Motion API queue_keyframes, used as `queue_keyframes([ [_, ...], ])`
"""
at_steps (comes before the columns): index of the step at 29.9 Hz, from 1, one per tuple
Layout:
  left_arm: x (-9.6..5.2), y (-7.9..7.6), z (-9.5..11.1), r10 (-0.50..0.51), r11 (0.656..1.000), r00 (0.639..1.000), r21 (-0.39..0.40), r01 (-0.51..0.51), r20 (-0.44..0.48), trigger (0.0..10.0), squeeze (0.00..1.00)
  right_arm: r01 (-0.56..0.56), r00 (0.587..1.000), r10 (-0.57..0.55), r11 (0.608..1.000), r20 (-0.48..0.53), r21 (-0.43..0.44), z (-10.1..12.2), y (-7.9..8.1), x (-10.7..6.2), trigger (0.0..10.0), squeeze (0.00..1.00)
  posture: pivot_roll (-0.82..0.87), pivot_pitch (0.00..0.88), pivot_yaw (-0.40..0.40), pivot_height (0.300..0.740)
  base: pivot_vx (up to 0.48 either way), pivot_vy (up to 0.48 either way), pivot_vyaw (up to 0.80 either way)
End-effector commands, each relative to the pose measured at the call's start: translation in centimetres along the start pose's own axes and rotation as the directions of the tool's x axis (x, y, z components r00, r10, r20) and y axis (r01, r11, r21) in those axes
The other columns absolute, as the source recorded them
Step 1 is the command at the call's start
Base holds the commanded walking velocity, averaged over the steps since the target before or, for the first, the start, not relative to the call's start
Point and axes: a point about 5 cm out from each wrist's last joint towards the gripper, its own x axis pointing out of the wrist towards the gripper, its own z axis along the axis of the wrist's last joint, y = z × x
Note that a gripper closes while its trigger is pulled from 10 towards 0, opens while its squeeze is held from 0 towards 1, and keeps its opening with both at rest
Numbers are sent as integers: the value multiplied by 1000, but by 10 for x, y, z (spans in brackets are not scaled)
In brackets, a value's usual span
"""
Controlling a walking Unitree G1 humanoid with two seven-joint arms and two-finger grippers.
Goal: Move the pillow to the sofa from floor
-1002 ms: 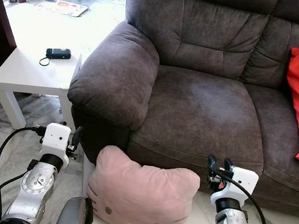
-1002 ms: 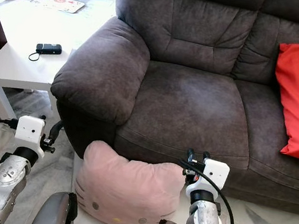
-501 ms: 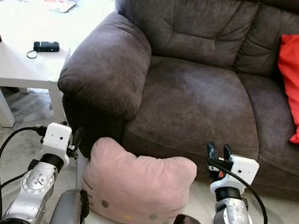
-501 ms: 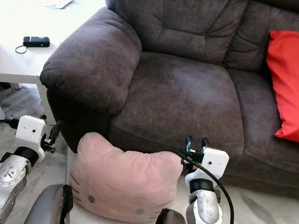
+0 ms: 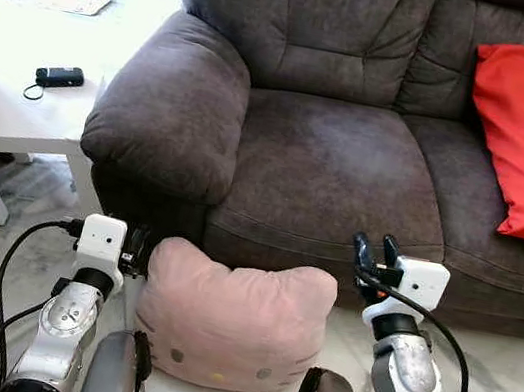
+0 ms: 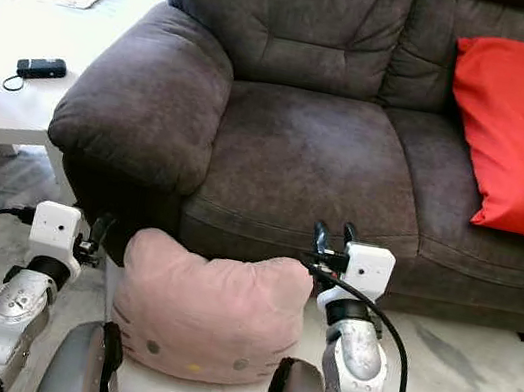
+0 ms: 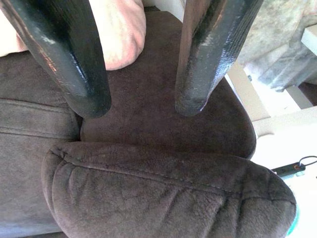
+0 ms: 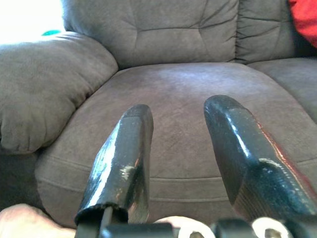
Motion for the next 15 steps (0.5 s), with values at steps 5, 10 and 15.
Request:
queue_keyframes([
  [5, 2, 0, 1, -2, 1000, 1000, -21, 2, -7, 10000, 0, -27, 999, 28, 999, 21, -22, 10, 3, 3, 10000, 0, 29, 0, -45, 487, 248, 0, 0],
  [10, 2, -1, 0, -3, 1000, 1000, -21, 3, -8, 10000, 0, -27, 999, 27, 1000, 19, -5, 11, 4, 5, 10000, 0, 31, 0, -45, 487, 258, 0, 0],
  [15, 1, -1, 0, -5, 1000, 1000, -20, 5, -10, 10000, 0, -38, 999, 38, 999, 19, -5, 12, 6, 6, 10000, 0, 32, 0, -46, 487, 299, 0, 0],
])
